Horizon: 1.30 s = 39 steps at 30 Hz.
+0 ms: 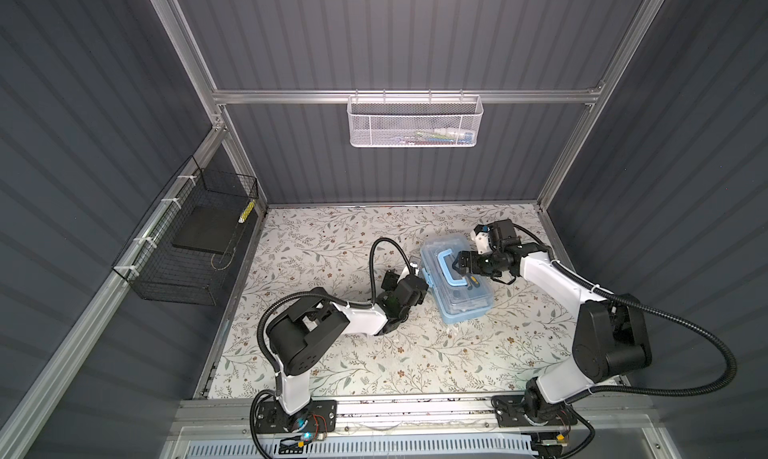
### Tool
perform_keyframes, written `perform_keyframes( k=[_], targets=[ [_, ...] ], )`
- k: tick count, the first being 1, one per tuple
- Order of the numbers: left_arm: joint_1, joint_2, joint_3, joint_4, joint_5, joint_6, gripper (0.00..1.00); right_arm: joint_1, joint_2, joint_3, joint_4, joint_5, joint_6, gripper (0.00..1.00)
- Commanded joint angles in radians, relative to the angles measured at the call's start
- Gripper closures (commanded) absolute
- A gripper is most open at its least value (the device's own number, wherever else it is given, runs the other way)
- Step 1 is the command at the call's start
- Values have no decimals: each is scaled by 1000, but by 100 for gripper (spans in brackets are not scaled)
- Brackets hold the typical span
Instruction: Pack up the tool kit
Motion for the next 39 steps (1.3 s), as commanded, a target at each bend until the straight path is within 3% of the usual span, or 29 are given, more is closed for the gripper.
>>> perform_keyframes(
  k=[1,13,22,31,39],
  targets=[
    [-2,-30,31,-12,-14,-10,9,-13,12,-16,-20,43,-2,5],
    [-2,-22,59,-21,17,-20,9,-14,-31,10,-39,89,-2,6],
    [-1,-28,69,-29,29,-9,9,-14,-73,41,-79,123,-10,15],
    [-1,-40,58,-25,23,-13,9,37,39,78,-116,114,-38,21],
    [2,-45,41,-24,21,-19,9,88,84,124,-190,250,-63,23]
  ],
)
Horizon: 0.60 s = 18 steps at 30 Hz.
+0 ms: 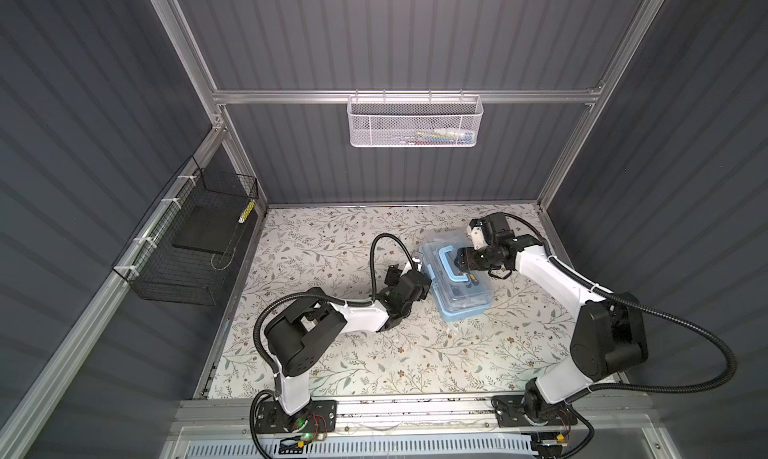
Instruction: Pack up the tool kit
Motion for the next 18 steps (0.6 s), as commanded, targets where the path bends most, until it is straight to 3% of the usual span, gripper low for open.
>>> perform_keyframes(
  k=[1,10,15,18],
  targets=[
    [1,-35,-2,3,1,-18,9,21,63,4,-80,97,-10,23],
    [1,-36,-12,-6,1,-19,9,75,83,25,-98,267,23,16],
    [3,-34,-13,-10,-2,-20,10,77,59,31,-76,260,44,2],
    [3,-32,-14,-11,0,-20,10,77,42,36,-69,238,55,1]
  ],
)
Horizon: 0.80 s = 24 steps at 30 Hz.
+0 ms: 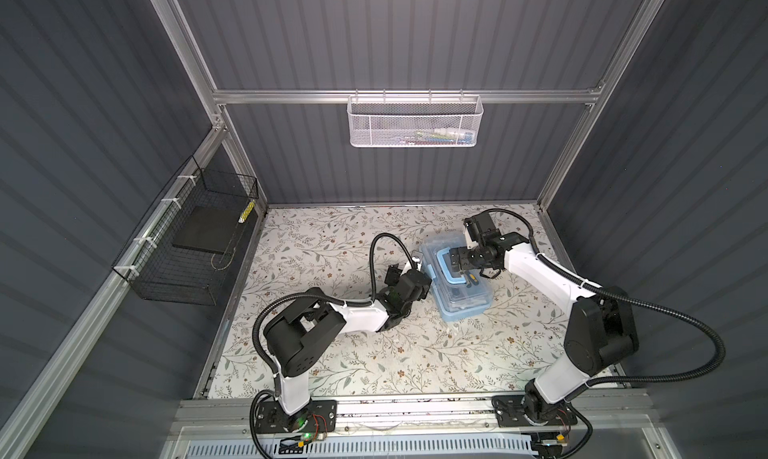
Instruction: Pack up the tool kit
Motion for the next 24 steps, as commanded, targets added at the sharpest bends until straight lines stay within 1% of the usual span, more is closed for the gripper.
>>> perform_keyframes(
  k=[1,12,19,21,24],
  targets=[
    [2,-29,-14,-10,0,-18,10,1,1,-3,-48,34,18,1],
    [5,-33,-16,-17,3,-9,10,1,-101,7,-34,-5,55,1],
    [9,-38,-9,-23,13,-3,10,1,-136,0,-30,-31,75,1],
    [15,-44,-11,-25,14,2,10,2,-147,-2,-25,-69,94,8],
    [20,-51,-11,-29,19,10,10,16,-156,-2,-22,-124,143,27]
  ],
)
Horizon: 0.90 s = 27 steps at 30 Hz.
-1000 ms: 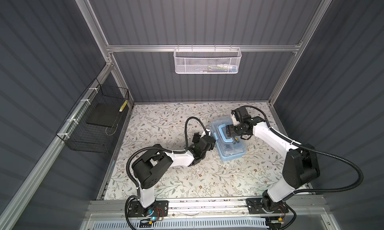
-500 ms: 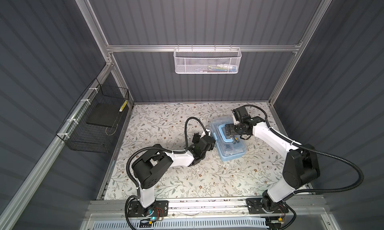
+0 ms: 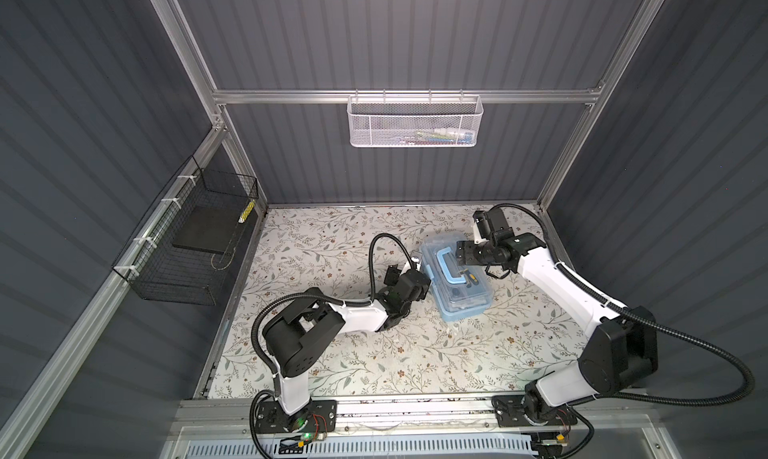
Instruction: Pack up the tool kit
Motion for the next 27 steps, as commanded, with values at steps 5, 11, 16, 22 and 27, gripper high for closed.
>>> perform_keyframes(
  k=[5,11,16,22,27],
  targets=[
    [20,-43,0,-14,27,13,10,71,-27,-4,-5,-64,123,59],
    [22,-29,14,-12,51,20,10,121,0,-5,-12,-38,168,72],
    [24,-22,17,-7,67,11,10,154,10,-15,-3,-55,187,88],
    [24,3,44,-7,94,-2,10,195,19,2,-26,-46,210,96],
    [30,13,51,-11,110,-14,10,227,58,44,-60,-30,209,96]
  ],
)
